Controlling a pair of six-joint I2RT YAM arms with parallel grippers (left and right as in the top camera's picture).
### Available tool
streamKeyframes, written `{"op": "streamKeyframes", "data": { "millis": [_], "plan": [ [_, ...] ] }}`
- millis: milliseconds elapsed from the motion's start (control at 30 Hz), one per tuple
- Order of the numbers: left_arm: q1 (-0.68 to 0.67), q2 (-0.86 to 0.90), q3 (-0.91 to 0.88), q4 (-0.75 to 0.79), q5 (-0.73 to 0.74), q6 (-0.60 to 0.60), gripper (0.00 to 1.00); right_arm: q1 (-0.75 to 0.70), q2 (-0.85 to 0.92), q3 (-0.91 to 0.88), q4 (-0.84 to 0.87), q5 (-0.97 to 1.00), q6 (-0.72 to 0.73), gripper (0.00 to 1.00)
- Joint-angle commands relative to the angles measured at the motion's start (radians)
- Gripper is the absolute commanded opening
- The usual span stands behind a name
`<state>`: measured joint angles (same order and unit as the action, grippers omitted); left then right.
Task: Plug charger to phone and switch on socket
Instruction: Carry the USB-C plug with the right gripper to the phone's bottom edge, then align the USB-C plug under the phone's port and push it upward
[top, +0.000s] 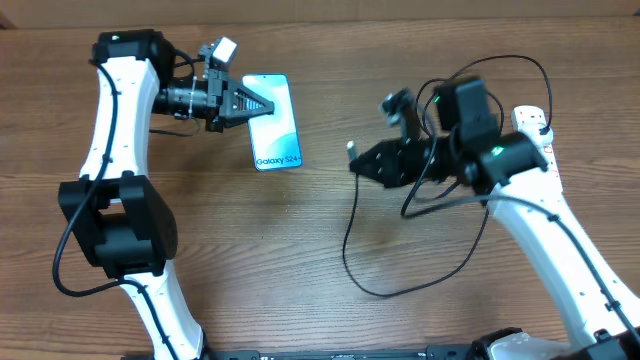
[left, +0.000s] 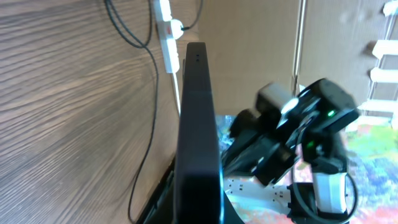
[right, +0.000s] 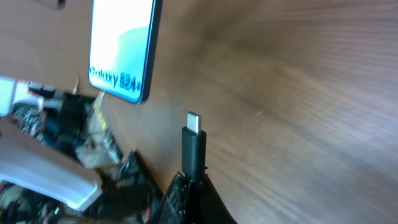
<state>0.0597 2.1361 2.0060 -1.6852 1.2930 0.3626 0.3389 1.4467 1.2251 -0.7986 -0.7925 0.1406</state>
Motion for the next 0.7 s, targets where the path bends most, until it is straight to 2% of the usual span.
{"op": "streamKeyframes", "data": {
  "millis": [0, 233, 667],
  "plan": [
    [-0.028, -0.01, 0.018, -0.004, 0.119, 0.054, 0.04, 0.071, -0.053, -0.084, 0.109, -0.025, 0.141, 0.04],
    [-0.034, -0.01, 0.018, -0.004, 0.282, 0.061, 0.04, 0.151, -0.055, -0.107, 0.256, -0.024, 0.284, 0.04],
    [-0.034, -0.01, 0.018, 0.012, 0.287, 0.06, 0.04, 0.181, -0.055, -0.107, 0.352, -0.066, 0.351, 0.04]
  ]
}}
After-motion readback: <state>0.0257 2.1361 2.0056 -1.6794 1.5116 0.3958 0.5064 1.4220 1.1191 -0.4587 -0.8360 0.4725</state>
